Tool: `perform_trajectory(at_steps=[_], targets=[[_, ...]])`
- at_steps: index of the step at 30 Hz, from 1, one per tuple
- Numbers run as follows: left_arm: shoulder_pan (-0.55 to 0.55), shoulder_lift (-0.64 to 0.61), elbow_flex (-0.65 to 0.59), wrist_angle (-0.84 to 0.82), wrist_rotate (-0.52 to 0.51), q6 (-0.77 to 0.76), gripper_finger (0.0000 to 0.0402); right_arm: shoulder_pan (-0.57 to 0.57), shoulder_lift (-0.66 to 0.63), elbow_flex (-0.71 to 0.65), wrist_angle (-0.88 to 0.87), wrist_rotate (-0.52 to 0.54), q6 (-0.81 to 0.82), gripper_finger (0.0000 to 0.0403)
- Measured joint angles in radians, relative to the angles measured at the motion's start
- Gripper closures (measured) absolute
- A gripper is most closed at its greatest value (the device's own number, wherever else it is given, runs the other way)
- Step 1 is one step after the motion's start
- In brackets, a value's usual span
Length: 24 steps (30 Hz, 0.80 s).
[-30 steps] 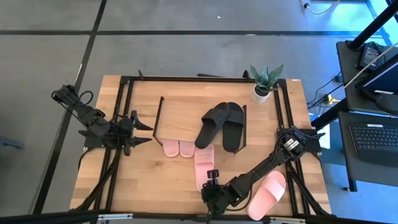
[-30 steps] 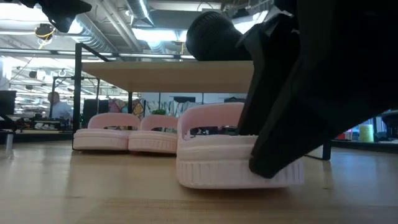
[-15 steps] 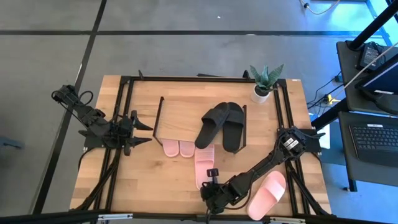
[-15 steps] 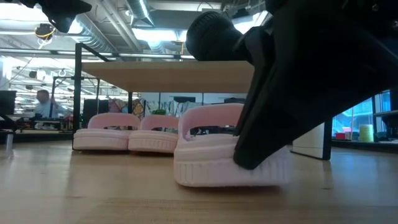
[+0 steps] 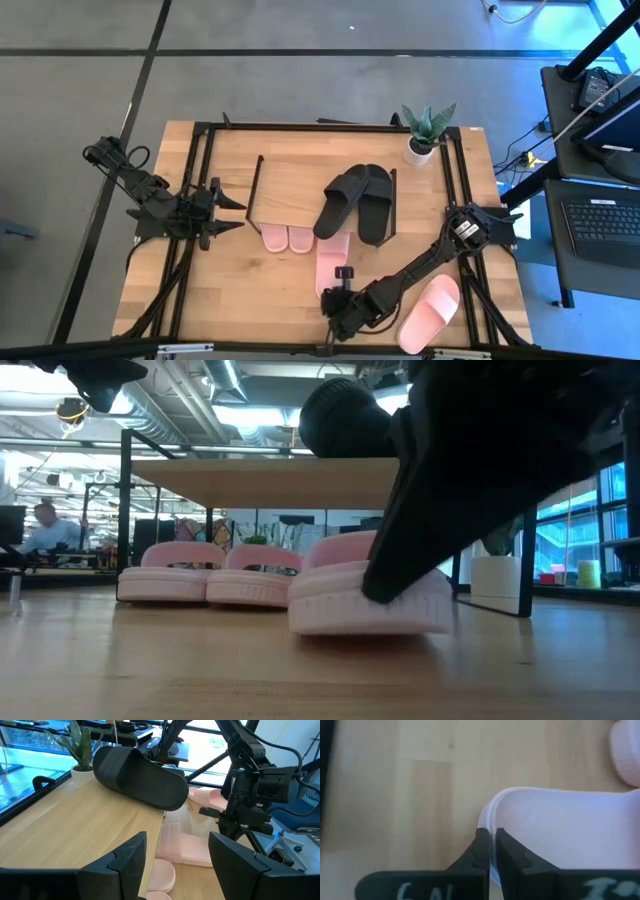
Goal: Pick and place slides into the shelf
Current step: Put the left pink slides under the shelf
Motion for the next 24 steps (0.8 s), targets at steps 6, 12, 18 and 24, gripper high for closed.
perform_trajectory(at_steps=[6, 12, 18, 24], targets=[[0.0, 0.0, 0.0, 0.0, 0.0, 0.0, 0.0196, -0.035, 0.0, 0.014, -0.061, 0.016, -0.057, 0.0387], [0.0, 0.0, 0.0, 0.0, 0.0, 0.0, 0.0196, -0.071, 0.0, 0.015, -0.088, 0.031, -0.14, 0.0387], [0.0, 0.0, 0.0, 0.0, 0.0, 0.0, 0.0196, -0.107, 0.0, 0.015, -0.143, 0.083, -0.164, 0.0387], [0.0, 0.0, 0.0, 0.0, 0.0, 0.0, 0.0196, -0.13, 0.0, 0.015, -0.155, 0.144, -0.232, 0.0387]])
